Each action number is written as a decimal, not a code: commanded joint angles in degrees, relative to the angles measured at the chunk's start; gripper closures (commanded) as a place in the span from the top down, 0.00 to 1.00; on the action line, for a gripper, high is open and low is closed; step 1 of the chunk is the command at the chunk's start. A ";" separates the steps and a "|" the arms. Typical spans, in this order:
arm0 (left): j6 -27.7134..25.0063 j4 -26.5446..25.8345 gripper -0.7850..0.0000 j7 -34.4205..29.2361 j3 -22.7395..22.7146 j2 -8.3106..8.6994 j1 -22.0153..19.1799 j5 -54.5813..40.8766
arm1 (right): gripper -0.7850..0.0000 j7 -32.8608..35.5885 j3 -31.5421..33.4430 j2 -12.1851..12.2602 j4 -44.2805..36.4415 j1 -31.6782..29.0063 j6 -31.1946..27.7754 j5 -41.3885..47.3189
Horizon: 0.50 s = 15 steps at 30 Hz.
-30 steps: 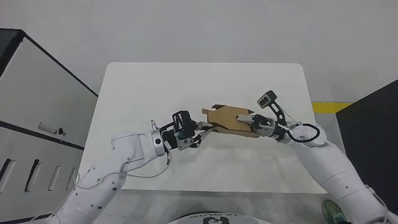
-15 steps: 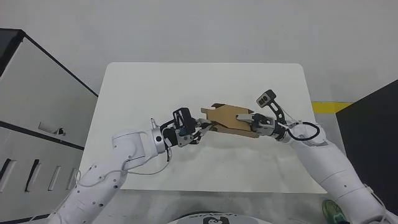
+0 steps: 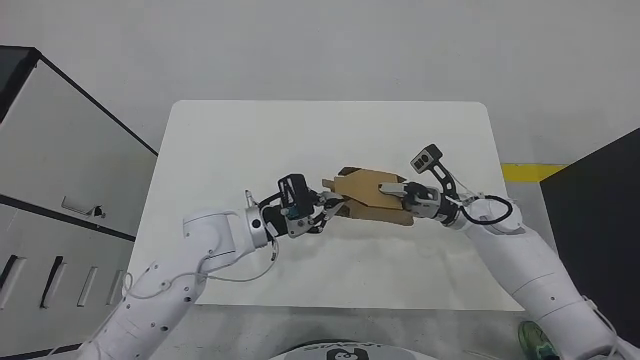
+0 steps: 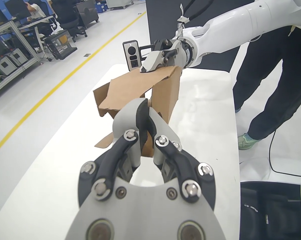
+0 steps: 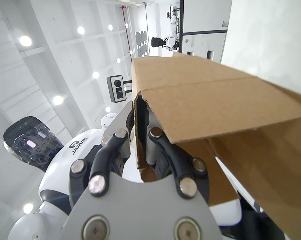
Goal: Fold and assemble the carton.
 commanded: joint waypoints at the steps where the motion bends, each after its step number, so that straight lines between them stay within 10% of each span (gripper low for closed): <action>1: -0.37 0.16 0.00 0.05 0.12 -0.02 -0.18 0.09 | 0.00 -0.20 0.09 -0.09 0.08 -0.02 0.07 -0.04; 15: -2.04 0.28 0.00 0.17 0.09 0.07 0.00 0.93 | 0.00 -1.33 0.88 -0.71 0.36 -0.36 0.41 -0.94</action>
